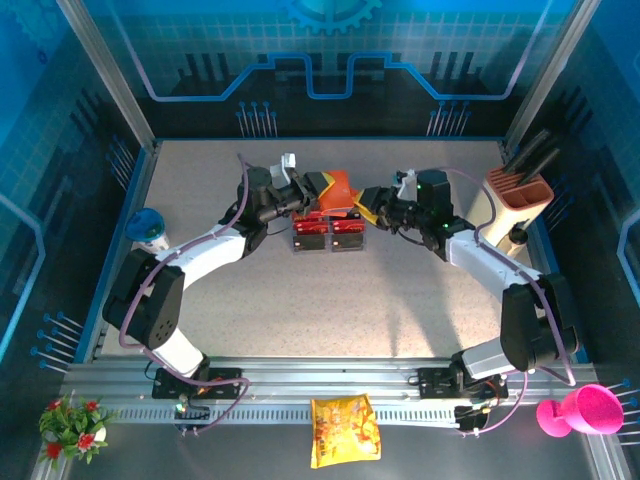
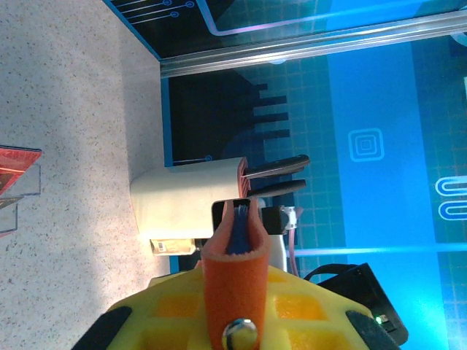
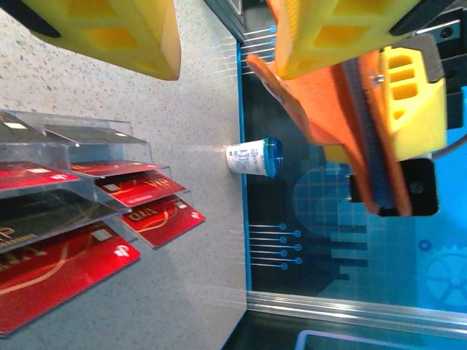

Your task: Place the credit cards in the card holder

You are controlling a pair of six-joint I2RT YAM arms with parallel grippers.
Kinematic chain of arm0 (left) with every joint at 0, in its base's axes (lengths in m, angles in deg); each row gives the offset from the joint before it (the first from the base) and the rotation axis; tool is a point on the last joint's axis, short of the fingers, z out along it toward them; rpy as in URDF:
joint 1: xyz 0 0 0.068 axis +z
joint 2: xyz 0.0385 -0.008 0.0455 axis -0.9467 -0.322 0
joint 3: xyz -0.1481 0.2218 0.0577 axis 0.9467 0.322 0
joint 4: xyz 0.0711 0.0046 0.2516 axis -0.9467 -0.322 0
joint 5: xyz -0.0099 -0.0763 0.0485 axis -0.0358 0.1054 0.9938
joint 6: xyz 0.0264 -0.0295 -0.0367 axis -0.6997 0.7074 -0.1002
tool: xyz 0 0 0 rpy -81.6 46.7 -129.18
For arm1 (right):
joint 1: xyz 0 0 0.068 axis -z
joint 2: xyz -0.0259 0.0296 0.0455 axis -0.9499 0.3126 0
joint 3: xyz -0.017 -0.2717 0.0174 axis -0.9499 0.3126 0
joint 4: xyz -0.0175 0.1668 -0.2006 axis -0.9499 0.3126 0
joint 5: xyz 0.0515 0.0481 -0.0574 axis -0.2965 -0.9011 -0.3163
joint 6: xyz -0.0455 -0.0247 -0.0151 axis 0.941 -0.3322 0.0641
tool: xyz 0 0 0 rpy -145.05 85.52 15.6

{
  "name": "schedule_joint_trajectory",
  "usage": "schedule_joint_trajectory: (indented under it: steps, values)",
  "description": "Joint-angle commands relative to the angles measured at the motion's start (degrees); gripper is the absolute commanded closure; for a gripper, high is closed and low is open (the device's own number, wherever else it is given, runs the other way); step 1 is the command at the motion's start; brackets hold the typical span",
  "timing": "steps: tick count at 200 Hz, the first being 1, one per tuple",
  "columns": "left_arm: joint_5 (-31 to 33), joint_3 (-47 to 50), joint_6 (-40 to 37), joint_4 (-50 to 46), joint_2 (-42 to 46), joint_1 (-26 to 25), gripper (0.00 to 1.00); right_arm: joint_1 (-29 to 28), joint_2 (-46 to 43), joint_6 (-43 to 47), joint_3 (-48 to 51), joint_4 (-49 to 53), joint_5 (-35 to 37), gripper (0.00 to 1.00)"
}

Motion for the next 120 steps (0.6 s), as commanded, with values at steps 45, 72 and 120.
schedule_joint_trajectory:
  steps: [45,72,120]
  values:
    - [0.47,-0.78,0.33,3.21,-0.29,0.10,0.90,0.74,-1.52,-1.13,0.22,-2.00,-1.81,0.61]
    - [0.51,-0.80,0.42,3.44,-0.43,-0.04,0.89,0.29,-1.44,-1.45,-0.60,-2.41,-2.46,0.61]
    - [0.51,-0.44,0.34,3.54,-0.11,-0.20,0.89,-0.95,-1.46,-2.11,-2.32,-3.06,-3.13,0.62]
